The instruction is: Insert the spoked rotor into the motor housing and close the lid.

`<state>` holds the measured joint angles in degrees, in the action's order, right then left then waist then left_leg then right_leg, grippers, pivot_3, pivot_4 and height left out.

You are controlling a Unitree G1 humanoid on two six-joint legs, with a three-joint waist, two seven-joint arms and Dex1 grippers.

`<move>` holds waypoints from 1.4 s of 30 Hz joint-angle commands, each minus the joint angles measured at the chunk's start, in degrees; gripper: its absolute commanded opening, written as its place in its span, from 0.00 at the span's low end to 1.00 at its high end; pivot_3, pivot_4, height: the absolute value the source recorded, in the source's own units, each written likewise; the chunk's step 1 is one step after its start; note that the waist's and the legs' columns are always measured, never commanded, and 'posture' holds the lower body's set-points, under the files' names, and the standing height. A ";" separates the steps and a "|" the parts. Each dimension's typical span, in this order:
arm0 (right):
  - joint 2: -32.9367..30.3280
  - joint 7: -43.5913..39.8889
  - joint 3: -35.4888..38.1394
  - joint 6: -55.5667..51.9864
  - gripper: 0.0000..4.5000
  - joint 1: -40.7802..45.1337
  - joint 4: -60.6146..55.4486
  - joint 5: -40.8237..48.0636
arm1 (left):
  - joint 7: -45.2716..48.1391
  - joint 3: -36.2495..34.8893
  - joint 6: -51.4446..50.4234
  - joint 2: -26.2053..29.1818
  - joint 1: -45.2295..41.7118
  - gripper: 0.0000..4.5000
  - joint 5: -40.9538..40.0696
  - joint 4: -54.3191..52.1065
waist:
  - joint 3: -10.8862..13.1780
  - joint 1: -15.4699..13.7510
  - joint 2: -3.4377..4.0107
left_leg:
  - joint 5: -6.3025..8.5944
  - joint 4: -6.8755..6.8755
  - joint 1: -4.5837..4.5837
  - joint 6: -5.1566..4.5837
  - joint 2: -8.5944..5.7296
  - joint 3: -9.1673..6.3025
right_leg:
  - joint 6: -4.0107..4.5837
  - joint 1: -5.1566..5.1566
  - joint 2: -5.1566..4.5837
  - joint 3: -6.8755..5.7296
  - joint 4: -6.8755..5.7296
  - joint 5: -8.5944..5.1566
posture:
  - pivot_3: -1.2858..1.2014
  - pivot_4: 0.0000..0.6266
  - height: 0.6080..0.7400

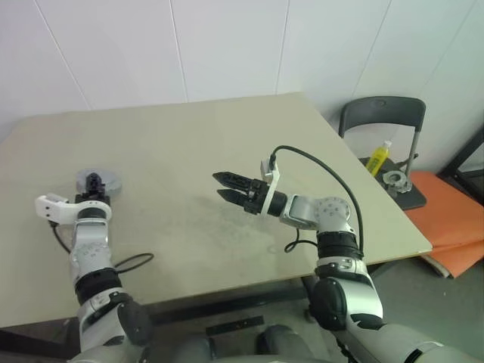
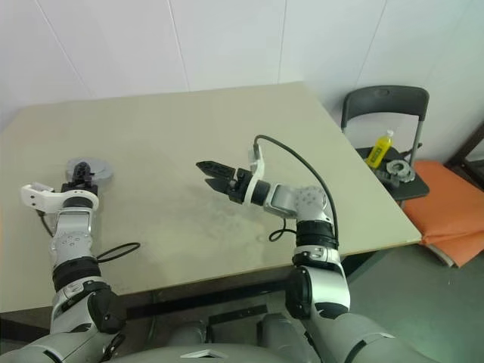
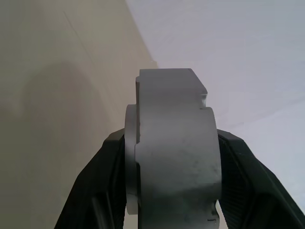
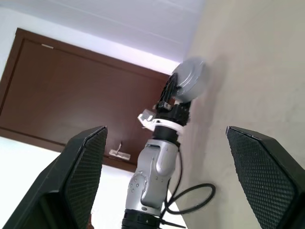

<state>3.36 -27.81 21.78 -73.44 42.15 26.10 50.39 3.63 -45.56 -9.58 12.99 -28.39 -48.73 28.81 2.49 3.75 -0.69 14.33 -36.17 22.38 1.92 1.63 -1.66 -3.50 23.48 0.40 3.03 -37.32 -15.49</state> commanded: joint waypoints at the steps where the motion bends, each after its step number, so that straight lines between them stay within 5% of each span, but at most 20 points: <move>1: -0.08 -1.44 -0.78 -0.59 0.93 0.62 -2.46 2.01 | 2.24 2.66 3.40 1.16 -3.14 0.49 2.65 0.49 | -0.01 -0.16 -0.02 | 0.00 0.00 0.00 0.00 0.00 -0.01 | 0.00 0.00 0.00 -0.01 0.00 0.00 | 0.52 0.00 1.00; 12: -1.69 -3.11 -2.34 -0.74 0.93 0.30 -2.90 1.93 | 5.40 5.35 2.73 1.31 -4.98 0.49 4.06 4.71 | -0.03 -0.28 -0.08 | 0.00 -0.05 0.01 0.00 0.00 -0.03 | -0.05 -0.01 0.02 -0.01 -0.02 0.03 | 0.52 0.00 1.00; 19: -1.96 -3.16 -2.66 -0.11 0.94 0.55 -2.30 1.58 | -1.98 5.44 2.98 0.90 -3.91 0.96 7.34 4.23 | -0.04 -0.09 -0.10 | 0.00 -0.08 -0.02 0.00 0.00 -0.04 | -0.06 -0.03 0.02 0.00 -0.11 0.03 | 0.52 0.00 1.00; 23: -2.33 -3.60 -3.20 0.36 0.94 0.93 -1.66 1.14 | -7.91 7.09 0.46 0.11 -2.52 0.98 10.25 1.41 | -0.04 -0.10 -0.10 | 0.00 -0.09 -0.03 0.00 0.00 -0.04 | -0.06 -0.03 0.01 0.00 -0.14 0.03 | 0.52 0.00 1.00; 28: -2.99 -4.48 -4.25 1.30 0.94 1.50 -0.43 0.38 | -20.10 11.03 -14.56 -1.46 0.76 0.98 11.98 -7.24 | -0.06 -0.36 -0.11 | 0.00 -0.10 -0.05 0.00 -0.01 -0.05 | -0.06 -0.06 0.00 0.01 -0.14 0.04 | 0.52 0.00 1.00; 36: -3.77 -6.21 -6.17 2.27 0.94 1.85 0.71 -0.71 | -34.84 12.41 -44.68 -5.59 2.96 0.98 2.88 -28.91 | -0.06 -1.17 -0.11 | 0.00 -0.18 -0.09 0.00 -0.02 -0.05 | -0.07 -0.11 -0.03 0.02 -0.21 0.04 | 0.52 0.00 1.00; 42: -4.32 -7.72 -8.09 3.64 0.94 2.35 1.21 -2.19 | -30.83 17.87 -55.62 -1.56 1.43 0.98 3.21 -34.82 | -0.06 -1.18 -0.10 | 0.00 -0.32 -0.15 0.00 -0.05 -0.05 | -0.08 -0.18 -0.01 0.00 -0.26 0.04 | 0.52 0.00 1.00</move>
<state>-0.67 -34.15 14.33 -70.92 42.49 27.94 48.34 -31.62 -32.21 -64.24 8.33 -25.57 -46.27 -2.78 2.44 2.57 -0.79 14.32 -36.50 22.23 1.93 1.58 -1.71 -3.59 23.30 0.40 3.02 -37.58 -15.45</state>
